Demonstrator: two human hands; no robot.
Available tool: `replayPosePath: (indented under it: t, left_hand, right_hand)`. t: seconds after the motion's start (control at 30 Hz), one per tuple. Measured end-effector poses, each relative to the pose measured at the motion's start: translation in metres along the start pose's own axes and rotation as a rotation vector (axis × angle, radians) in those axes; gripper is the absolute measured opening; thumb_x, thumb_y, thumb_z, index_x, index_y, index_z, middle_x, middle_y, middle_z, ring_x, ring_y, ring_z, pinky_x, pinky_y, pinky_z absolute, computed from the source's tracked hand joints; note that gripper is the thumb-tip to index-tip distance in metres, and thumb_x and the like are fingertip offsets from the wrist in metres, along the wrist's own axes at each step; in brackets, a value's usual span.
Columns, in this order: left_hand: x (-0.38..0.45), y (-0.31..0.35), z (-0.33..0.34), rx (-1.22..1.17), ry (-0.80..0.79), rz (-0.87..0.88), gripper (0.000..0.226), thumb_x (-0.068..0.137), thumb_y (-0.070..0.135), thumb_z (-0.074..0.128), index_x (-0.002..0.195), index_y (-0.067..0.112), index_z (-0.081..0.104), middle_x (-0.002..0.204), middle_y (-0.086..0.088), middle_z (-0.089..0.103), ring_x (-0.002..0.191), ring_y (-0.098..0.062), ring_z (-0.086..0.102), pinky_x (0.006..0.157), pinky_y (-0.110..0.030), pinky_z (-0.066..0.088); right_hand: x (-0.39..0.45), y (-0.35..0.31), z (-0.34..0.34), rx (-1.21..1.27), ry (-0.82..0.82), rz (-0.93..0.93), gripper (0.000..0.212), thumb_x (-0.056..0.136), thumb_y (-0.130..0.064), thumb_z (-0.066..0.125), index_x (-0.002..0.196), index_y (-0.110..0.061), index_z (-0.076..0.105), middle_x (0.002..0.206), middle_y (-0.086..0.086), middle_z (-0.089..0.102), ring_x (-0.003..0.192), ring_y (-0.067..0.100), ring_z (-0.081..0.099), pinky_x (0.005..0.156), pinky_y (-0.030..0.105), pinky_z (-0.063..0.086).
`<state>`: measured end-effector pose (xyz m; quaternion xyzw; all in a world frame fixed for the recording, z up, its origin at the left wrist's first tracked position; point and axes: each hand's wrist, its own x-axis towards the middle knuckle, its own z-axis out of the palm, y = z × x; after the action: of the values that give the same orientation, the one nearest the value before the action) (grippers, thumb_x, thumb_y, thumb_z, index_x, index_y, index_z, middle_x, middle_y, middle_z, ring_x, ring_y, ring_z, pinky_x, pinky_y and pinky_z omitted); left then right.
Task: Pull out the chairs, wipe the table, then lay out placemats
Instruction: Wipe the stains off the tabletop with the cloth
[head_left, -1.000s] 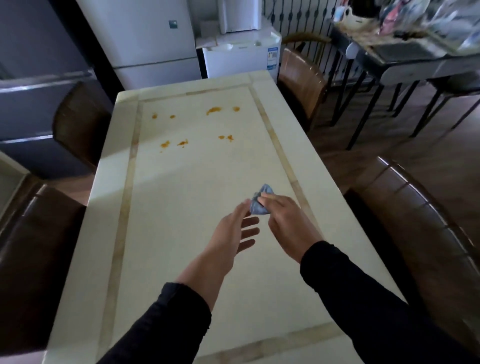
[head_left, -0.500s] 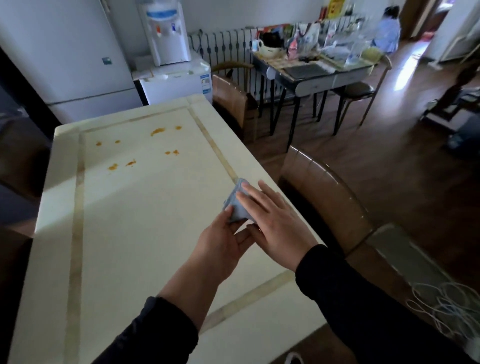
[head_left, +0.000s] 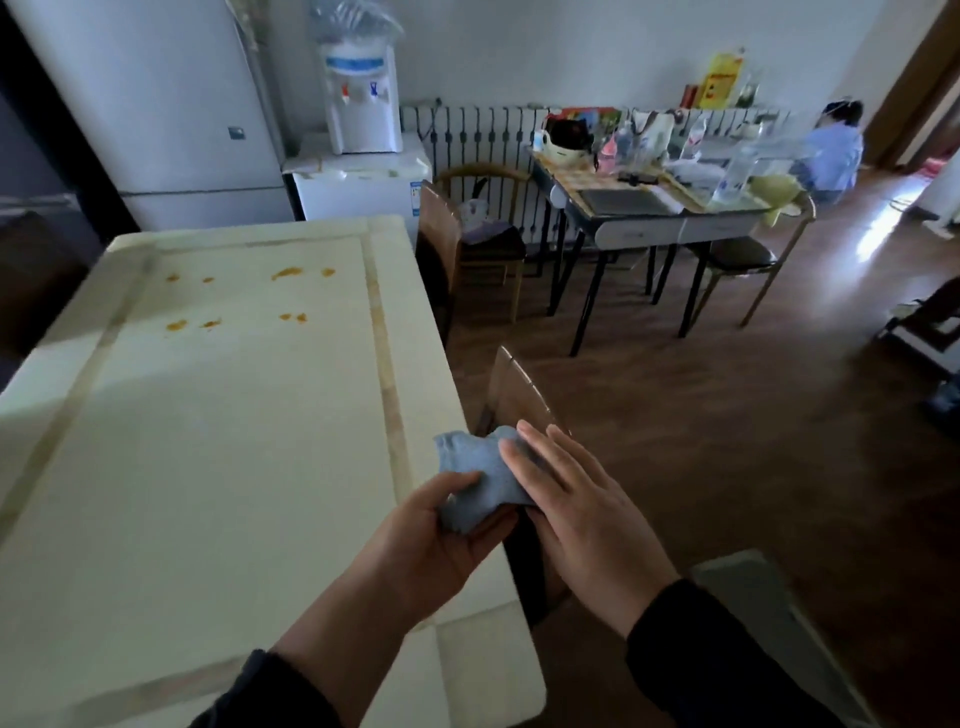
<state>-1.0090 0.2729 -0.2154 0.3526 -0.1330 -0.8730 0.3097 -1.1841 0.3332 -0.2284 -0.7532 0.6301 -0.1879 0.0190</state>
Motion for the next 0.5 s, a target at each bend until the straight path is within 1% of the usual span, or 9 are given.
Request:
replayPosePath:
  t: [0.07, 0.13, 0.2, 0.3, 0.4, 0.5]
  left_hand:
    - [0.008, -0.016, 0.016, -0.084, 0.032, 0.031, 0.042, 0.088, 0.004, 0.056, 0.129, -0.006, 0.057, 0.122, -0.028, 0.066, 0.101, -0.032, 0.07, 0.097, -0.043, 0.052]
    - [0.013, -0.024, 0.027, -0.143, 0.055, 0.072, 0.043, 0.088, 0.003, 0.053, 0.13, -0.006, 0.055, 0.123, -0.028, 0.065, 0.106, -0.034, 0.069, 0.096, -0.042, 0.053]
    - [0.018, -0.025, 0.032, -0.153, 0.089, 0.109, 0.044, 0.087, 0.002, 0.053, 0.13, -0.007, 0.055, 0.123, -0.029, 0.065, 0.108, -0.036, 0.068, 0.095, -0.043, 0.054]
    - [0.024, -0.017, 0.036, -0.127, 0.106, 0.147, 0.043, 0.087, 0.001, 0.051, 0.129, -0.008, 0.055, 0.122, -0.029, 0.065, 0.108, -0.038, 0.068, 0.09, -0.043, 0.057]
    - [0.039, -0.005, 0.036, -0.103, 0.104, 0.166, 0.043, 0.087, 0.003, 0.048, 0.127, -0.008, 0.056, 0.12, -0.031, 0.065, 0.103, -0.038, 0.07, 0.08, -0.041, 0.061]
    - [0.064, 0.011, 0.034, -0.129, 0.122, 0.146, 0.044, 0.085, 0.005, 0.044, 0.124, -0.009, 0.059, 0.119, -0.031, 0.066, 0.096, -0.039, 0.072, 0.081, -0.044, 0.061]
  right_hand:
    - [-0.002, 0.023, -0.009, 0.052, -0.038, -0.042, 0.077, 0.098, -0.021, 0.059, 0.158, -0.031, 0.012, 0.166, -0.005, 0.017, 0.152, 0.017, 0.015, 0.117, 0.036, 0.034]
    - [0.003, 0.038, -0.018, 0.181, -0.061, -0.029, 0.077, 0.098, -0.026, 0.058, 0.159, -0.031, 0.011, 0.165, -0.011, 0.013, 0.152, 0.008, 0.01, 0.119, 0.026, 0.025]
    - [0.009, 0.048, -0.019, 0.3, -0.094, -0.006, 0.078, 0.097, -0.029, 0.06, 0.159, -0.033, 0.013, 0.164, -0.018, 0.011, 0.15, -0.002, 0.008, 0.119, 0.018, 0.021]
    - [0.025, 0.057, -0.014, 0.406, -0.137, -0.038, 0.081, 0.095, -0.031, 0.063, 0.159, -0.033, 0.013, 0.163, -0.021, 0.012, 0.148, -0.006, 0.01, 0.119, 0.019, 0.023]
    - [0.045, 0.063, -0.006, 0.398, -0.141, -0.093, 0.084, 0.095, -0.031, 0.065, 0.159, -0.032, 0.01, 0.164, -0.019, 0.014, 0.148, -0.007, 0.011, 0.119, 0.02, 0.023]
    - [0.071, 0.074, 0.002, 0.42, -0.115, -0.128, 0.084, 0.094, -0.021, 0.066, 0.159, -0.029, 0.014, 0.163, -0.017, 0.017, 0.148, -0.005, 0.015, 0.118, 0.02, 0.025]
